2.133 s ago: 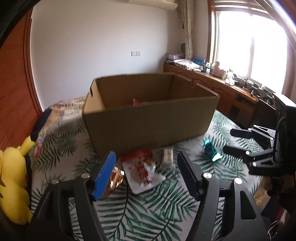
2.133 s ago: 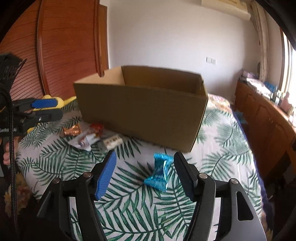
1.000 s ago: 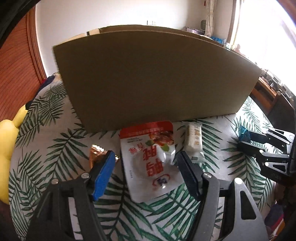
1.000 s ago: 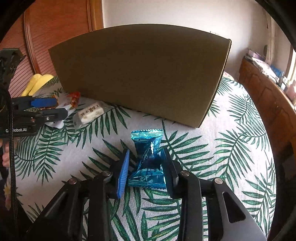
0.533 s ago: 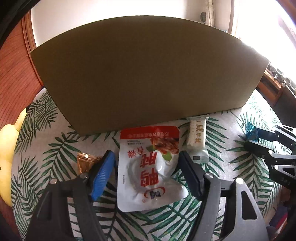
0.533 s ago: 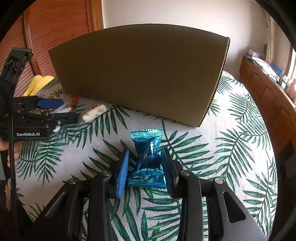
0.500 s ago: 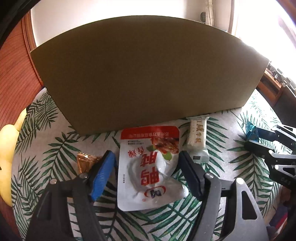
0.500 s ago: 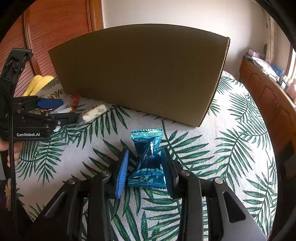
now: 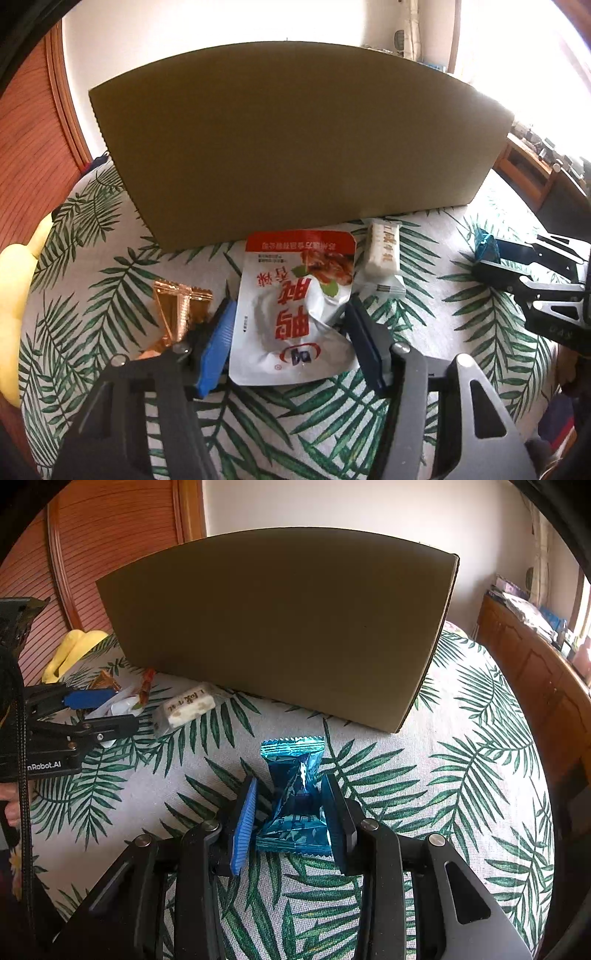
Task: Organize snacks
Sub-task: 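Close the right tool on the blue foil candy while the left tool grips the white duck-neck pouch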
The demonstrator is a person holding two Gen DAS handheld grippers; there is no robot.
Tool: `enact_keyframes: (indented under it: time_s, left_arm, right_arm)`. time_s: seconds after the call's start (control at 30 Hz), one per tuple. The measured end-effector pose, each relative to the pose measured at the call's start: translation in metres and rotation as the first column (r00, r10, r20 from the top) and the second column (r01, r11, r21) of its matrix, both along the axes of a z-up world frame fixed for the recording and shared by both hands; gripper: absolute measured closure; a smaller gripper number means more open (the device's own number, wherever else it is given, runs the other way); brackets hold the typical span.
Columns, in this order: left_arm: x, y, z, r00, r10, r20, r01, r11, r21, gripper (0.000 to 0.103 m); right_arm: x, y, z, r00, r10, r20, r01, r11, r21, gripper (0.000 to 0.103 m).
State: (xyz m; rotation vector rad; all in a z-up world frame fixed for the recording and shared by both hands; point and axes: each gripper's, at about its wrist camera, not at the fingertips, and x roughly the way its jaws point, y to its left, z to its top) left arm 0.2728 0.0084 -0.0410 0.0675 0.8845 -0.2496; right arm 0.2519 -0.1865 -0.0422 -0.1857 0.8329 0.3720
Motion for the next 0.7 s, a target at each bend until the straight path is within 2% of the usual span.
enact_keyframes:
  time_s: [0.3,0.57,0.6,0.63,0.7]
  left_arm:
    - [-0.03,-0.003,0.001,1.0,-0.017,-0.006,0.017,0.998,-0.067,0.045]
    - [-0.054,0.001,0.016,0.999,-0.012,0.05,0.017,0.994,-0.105,0.045]
    - [-0.058,0.001,0.019,0.998,-0.012,0.06,0.018,0.994,-0.105,0.045]
    - [-0.06,0.001,0.021,0.998,-0.012,0.065,0.019,0.994,-0.106,0.045]
    - [-0.067,0.0,0.026,0.997,-0.014,0.079,0.023,0.993,-0.113,0.045]
  right_arm:
    - [0.0,0.0,0.0,1.0,-0.001,-0.001,0.001,1.0,0.001,0.069]
    - [-0.002,-0.004,0.0,1.0,-0.003,-0.003,0.003,1.0,0.025,0.07]
    - [-0.002,-0.005,0.001,1.0,-0.004,-0.003,0.004,1.0,0.03,0.07]
    - [-0.003,-0.006,0.001,1.0,-0.009,0.002,0.009,0.999,0.033,0.079]
    - [-0.003,-0.009,0.002,1.0,-0.016,0.003,0.016,0.999,0.044,0.082]
